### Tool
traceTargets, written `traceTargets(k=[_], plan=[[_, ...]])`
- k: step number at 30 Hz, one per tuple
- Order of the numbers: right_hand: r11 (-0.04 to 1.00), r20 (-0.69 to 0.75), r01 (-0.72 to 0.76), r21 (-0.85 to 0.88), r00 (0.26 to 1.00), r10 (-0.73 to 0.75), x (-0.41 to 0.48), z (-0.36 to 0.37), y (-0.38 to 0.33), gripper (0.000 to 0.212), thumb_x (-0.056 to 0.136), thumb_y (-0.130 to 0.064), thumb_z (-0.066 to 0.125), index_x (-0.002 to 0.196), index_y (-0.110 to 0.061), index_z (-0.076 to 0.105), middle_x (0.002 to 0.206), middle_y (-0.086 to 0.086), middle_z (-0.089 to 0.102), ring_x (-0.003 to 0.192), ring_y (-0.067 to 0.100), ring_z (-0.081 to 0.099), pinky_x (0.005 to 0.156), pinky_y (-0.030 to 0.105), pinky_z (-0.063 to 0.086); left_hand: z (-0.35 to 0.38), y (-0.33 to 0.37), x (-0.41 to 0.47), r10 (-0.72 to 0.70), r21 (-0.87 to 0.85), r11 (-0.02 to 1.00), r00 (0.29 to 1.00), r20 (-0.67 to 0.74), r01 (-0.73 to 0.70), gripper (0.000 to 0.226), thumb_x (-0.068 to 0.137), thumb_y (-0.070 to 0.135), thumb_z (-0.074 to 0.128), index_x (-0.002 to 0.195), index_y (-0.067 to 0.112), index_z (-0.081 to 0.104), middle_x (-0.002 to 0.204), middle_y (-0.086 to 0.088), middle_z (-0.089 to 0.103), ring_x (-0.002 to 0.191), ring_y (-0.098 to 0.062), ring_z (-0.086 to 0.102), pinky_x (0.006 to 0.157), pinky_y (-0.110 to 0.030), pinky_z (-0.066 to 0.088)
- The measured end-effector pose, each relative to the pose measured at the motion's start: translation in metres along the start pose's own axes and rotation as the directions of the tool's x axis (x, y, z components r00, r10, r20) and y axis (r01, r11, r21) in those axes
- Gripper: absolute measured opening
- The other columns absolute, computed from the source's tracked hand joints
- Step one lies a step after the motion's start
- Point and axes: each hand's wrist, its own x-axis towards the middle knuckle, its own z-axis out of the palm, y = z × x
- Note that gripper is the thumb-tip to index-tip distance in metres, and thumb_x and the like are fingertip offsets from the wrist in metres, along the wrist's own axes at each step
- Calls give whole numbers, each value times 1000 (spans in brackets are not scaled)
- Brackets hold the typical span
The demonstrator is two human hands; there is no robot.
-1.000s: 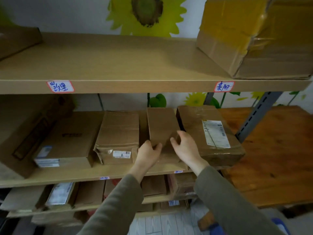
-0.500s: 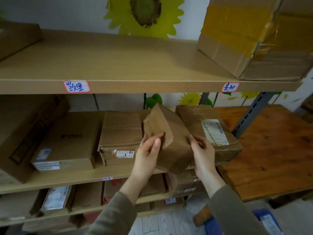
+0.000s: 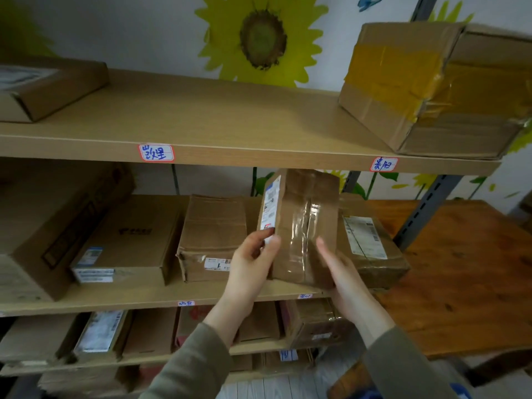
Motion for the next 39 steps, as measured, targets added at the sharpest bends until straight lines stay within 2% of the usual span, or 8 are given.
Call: traceTargets(k=[7,10,14,17,22,27,35,39], plan=[[937,125,-97,334,990,58,-1,-8,1,44,94,-39,44,129,-14,51,126,14,60,104,23,62,70,34,53,-7,-5,0,134,369,924,988,-73,-98,68,78,35,71,136,19,40,130,8,45,121,-10,45,104,-30,41],[917,102,-87,389,994,51,0,-4,4,48,95,-33,41,134,-5,44,140,19,46,112,21,52,73,35,49,-7,-1,-2,56,213,976,997,-53,-43,57,74,32,75,124,25,48,121,12,55,113,-6,54,90,-14,46],[946,84,-61,320,996,36,4,-9,7,46,97,-35,38,135,-10,46,130,14,56,108,22,62,71,33,55,-8,-4,-8,55,130,990,998,-15,-52,46,86,20,63,129,14,49,116,2,65,108,-13,61,93,-36,52],[957,69,-22,289,998,2,5,-12,10,35,96,-32,42,127,-21,54,108,5,68,88,16,71,64,34,58,-9,-6,-11,57,93,994,998,-27,-54,43,86,17,63,127,17,49,114,3,64,106,-11,62,90,-34,53],[969,-65,101,225,994,-88,9,-8,19,43,90,-27,56,131,-37,47,129,3,57,116,25,56,95,51,48,-17,-13,-14,7,-12,1000,998,-70,-8,37,80,12,69,108,26,50,111,-1,64,100,-17,66,80,-30,56],[955,-116,150,255,986,-124,-15,11,38,26,93,-16,50,116,-24,60,112,5,66,102,22,63,87,40,52,-33,-23,-30,-67,-154,986,996,-53,58,30,75,9,71,97,17,52,104,-10,69,85,-19,70,69,-32,56],[933,-420,252,256,899,-127,-76,11,88,10,91,-20,53,96,-23,61,89,-2,68,81,13,67,62,25,52,-48,-36,-66,-179,59,984,935,307,169,53,66,30,73,117,28,57,104,3,72,90,-18,71,73,-34,59],[911,-592,234,339,806,14,-123,-2,137,13,91,-24,52,102,-21,58,107,10,63,93,25,64,77,38,54,-25,-61,-84,-324,209,944,838,439,256,61,67,30,73,124,19,55,107,-3,71,89,-21,72,79,-40,58]])
